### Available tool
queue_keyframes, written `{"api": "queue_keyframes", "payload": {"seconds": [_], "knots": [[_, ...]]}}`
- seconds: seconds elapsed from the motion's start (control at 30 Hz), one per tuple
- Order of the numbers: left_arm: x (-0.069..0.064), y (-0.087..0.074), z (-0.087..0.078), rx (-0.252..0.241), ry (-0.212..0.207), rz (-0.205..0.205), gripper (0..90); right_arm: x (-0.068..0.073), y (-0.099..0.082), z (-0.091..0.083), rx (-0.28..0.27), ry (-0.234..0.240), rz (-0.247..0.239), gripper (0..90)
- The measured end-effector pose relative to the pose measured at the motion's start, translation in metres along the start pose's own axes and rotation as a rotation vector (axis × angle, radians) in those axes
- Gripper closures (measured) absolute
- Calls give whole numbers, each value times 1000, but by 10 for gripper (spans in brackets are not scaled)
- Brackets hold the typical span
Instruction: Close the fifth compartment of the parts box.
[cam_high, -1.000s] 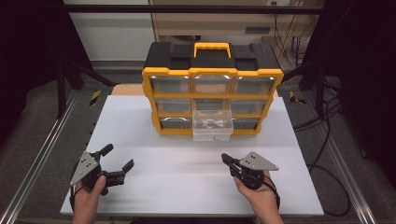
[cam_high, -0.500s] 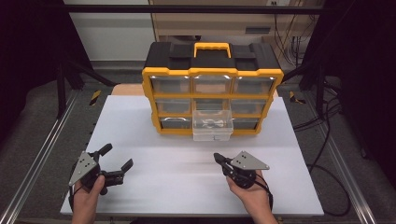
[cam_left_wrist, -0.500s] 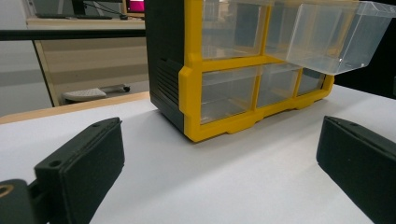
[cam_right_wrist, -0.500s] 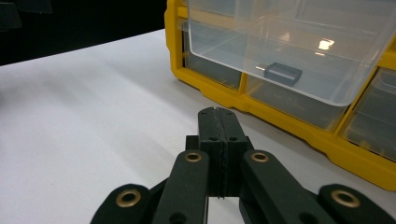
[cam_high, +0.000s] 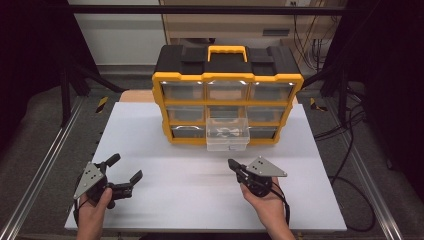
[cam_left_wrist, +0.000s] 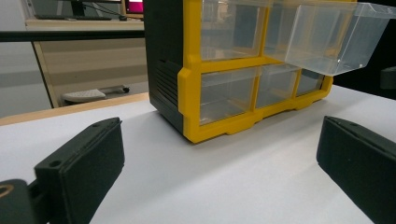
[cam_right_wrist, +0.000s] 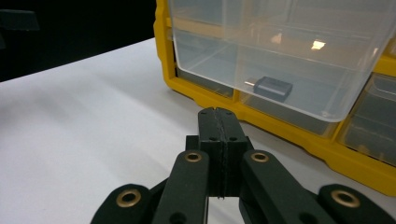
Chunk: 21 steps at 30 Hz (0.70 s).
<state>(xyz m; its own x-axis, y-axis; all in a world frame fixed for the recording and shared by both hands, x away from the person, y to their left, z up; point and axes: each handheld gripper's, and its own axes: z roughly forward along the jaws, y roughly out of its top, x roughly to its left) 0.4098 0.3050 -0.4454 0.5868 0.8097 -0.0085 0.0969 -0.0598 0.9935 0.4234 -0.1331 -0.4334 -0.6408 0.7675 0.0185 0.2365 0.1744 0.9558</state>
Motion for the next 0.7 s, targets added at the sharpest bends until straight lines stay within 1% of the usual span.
{"api": "queue_keyframes", "payload": {"seconds": [0.2, 0.33, 0.5, 0.6, 0.7], "knots": [[0, 0, 1, -1, -3, 0, 8, -2, 5, 2, -14, -13, -8, 900], [0, 0, 0, -2, -2, 1, 7, -2, 7, 5, -15, -13, -12, 900], [1, 0, 0, -4, -1, 1, 8, -2, 10, 7, -31, -17, -31, 900], [1, 0, 1, 3, -3, 1, 8, -5, 12, 8, -35, -31, -40, 900], [-1, 0, 1, 1, -8, 9, 8, -9, 14, 10, -42, -66, -72, 900]]}}
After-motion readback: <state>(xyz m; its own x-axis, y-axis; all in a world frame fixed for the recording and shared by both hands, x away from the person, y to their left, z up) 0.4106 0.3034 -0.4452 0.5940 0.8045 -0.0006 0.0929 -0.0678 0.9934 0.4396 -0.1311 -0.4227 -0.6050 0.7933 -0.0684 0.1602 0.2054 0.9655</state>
